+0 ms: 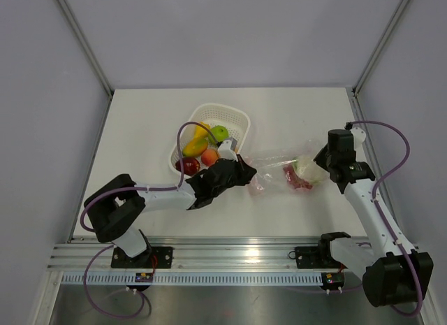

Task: Open the zip-top bag and remove the fake food
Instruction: Adjust the zipper food storage bag at the center of the board.

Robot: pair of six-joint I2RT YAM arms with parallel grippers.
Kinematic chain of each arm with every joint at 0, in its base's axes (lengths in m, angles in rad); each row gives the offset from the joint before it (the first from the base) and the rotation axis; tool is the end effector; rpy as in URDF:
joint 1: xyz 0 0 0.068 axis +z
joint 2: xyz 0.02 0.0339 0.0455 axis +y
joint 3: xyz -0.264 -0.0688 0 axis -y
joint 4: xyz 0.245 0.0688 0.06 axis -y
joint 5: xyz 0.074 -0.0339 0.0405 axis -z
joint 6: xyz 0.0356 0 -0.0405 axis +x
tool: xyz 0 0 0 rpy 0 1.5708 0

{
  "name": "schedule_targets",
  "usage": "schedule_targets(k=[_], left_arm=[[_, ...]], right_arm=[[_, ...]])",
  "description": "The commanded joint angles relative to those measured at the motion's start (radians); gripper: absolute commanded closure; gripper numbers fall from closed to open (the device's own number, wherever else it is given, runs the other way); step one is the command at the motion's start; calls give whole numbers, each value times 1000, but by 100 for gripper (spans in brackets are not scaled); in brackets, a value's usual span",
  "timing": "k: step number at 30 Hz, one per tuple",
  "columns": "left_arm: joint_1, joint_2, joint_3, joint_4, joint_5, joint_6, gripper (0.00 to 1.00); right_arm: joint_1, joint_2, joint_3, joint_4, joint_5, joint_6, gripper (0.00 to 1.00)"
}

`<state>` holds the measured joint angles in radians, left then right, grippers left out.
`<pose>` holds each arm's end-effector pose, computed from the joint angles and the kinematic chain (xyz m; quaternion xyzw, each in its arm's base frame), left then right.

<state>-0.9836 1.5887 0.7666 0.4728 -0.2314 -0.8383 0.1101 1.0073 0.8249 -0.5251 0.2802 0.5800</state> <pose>0.1938 -0.2765 0.2016 -0.0070 0.8164 -0.3921 0.4239 0.2128 0.0136 0.2809 0.2662 0.8611 0.0208 0.4328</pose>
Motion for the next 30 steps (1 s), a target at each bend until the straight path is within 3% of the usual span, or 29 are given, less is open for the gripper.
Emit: schedule_targets(k=[1, 10, 16, 21, 30], left_arm=[[6, 2, 19, 3, -20, 34, 100], [8, 60, 62, -28, -6, 38, 100], [6, 162, 109, -49, 7, 33, 100], [6, 128, 99, -34, 15, 48, 100], [6, 152, 123, -59, 14, 47, 100]], right_arm=[[-6, 1, 79, 10, 140, -17, 100], [-4, -56, 184, -36, 56, -35, 100], [-6, -78, 132, -4, 86, -59, 100], [-6, -45, 95, 26, 62, -43, 100], [-6, -47, 319, -85, -27, -49, 100]])
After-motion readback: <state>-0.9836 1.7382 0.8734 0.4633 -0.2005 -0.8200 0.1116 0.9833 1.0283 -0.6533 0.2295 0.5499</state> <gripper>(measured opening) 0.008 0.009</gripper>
